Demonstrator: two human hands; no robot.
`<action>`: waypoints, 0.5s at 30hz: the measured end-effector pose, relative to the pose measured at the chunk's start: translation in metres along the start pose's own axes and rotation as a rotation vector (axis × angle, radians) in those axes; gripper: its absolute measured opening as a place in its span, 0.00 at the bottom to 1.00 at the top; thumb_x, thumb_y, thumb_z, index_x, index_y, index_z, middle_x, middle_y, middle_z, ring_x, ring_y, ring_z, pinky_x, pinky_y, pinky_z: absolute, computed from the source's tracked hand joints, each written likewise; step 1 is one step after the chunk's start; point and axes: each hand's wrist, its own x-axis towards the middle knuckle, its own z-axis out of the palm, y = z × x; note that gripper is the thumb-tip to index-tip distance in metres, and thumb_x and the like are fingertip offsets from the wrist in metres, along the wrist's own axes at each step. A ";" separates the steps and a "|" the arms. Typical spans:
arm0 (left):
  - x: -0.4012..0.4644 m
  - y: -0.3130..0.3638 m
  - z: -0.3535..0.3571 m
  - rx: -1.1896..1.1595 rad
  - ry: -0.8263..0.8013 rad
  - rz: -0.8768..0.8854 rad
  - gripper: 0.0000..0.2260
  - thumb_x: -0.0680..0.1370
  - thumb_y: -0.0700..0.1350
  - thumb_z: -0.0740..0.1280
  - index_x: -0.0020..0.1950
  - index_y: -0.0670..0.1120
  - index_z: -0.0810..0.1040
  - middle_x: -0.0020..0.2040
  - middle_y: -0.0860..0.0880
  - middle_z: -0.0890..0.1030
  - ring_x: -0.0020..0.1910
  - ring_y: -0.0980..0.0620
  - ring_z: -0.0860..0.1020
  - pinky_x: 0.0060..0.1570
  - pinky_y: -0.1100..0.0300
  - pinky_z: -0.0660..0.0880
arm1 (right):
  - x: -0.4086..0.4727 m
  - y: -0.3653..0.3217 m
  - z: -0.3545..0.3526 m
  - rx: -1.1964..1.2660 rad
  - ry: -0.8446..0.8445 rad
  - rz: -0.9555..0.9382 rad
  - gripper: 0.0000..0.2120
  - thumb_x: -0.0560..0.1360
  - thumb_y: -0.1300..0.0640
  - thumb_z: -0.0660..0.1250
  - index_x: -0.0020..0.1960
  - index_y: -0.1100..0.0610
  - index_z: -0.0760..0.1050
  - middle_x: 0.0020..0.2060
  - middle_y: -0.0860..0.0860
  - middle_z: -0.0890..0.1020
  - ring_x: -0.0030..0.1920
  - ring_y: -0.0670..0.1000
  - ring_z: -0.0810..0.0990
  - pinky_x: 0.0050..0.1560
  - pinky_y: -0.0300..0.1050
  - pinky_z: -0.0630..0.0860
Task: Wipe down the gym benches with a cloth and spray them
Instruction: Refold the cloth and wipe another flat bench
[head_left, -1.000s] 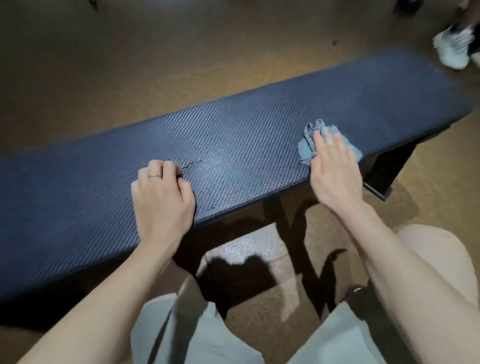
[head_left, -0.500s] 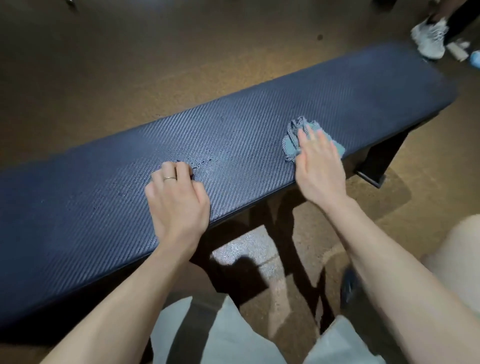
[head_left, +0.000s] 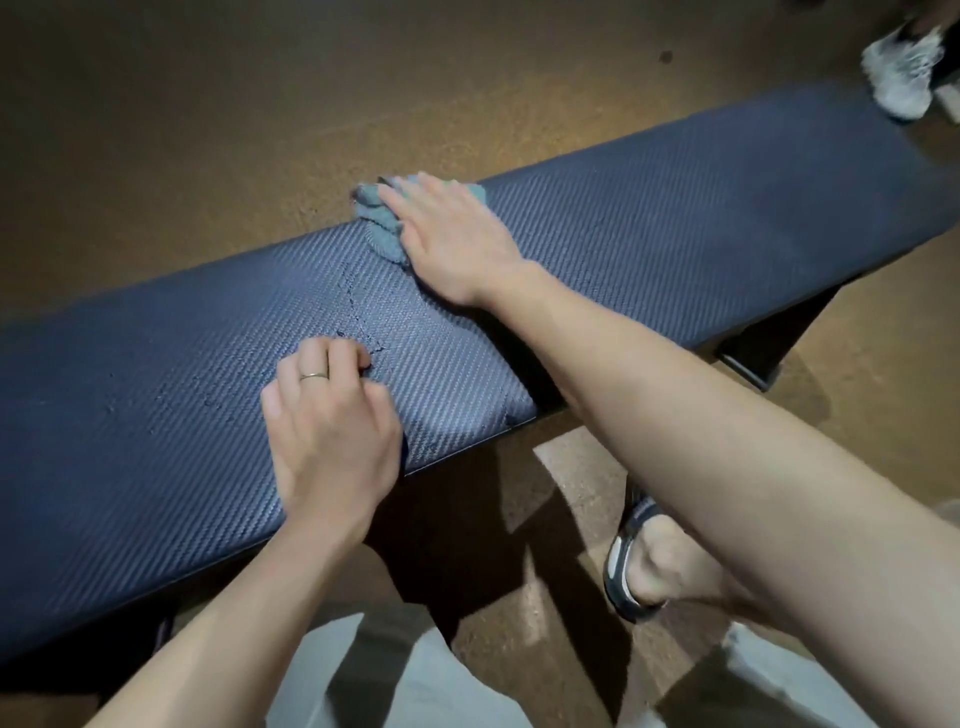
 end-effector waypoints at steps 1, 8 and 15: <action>0.000 0.001 -0.001 -0.002 -0.004 0.001 0.08 0.78 0.42 0.60 0.54 0.45 0.76 0.53 0.44 0.75 0.51 0.41 0.72 0.51 0.46 0.66 | 0.001 0.018 -0.006 0.010 0.014 0.053 0.26 0.84 0.53 0.47 0.81 0.54 0.57 0.80 0.53 0.62 0.79 0.55 0.59 0.79 0.55 0.54; 0.001 0.001 -0.002 -0.010 -0.014 0.006 0.09 0.77 0.42 0.59 0.54 0.44 0.75 0.52 0.43 0.75 0.51 0.41 0.72 0.50 0.45 0.67 | -0.055 0.176 -0.016 -0.032 0.118 0.529 0.26 0.79 0.54 0.45 0.71 0.62 0.66 0.71 0.63 0.70 0.70 0.64 0.68 0.69 0.64 0.66; 0.002 0.003 -0.003 0.001 -0.024 0.009 0.09 0.76 0.41 0.60 0.54 0.44 0.76 0.52 0.43 0.75 0.50 0.40 0.72 0.50 0.45 0.66 | -0.033 0.023 0.000 0.068 0.115 0.403 0.27 0.83 0.53 0.47 0.81 0.58 0.57 0.80 0.55 0.60 0.80 0.60 0.57 0.78 0.56 0.55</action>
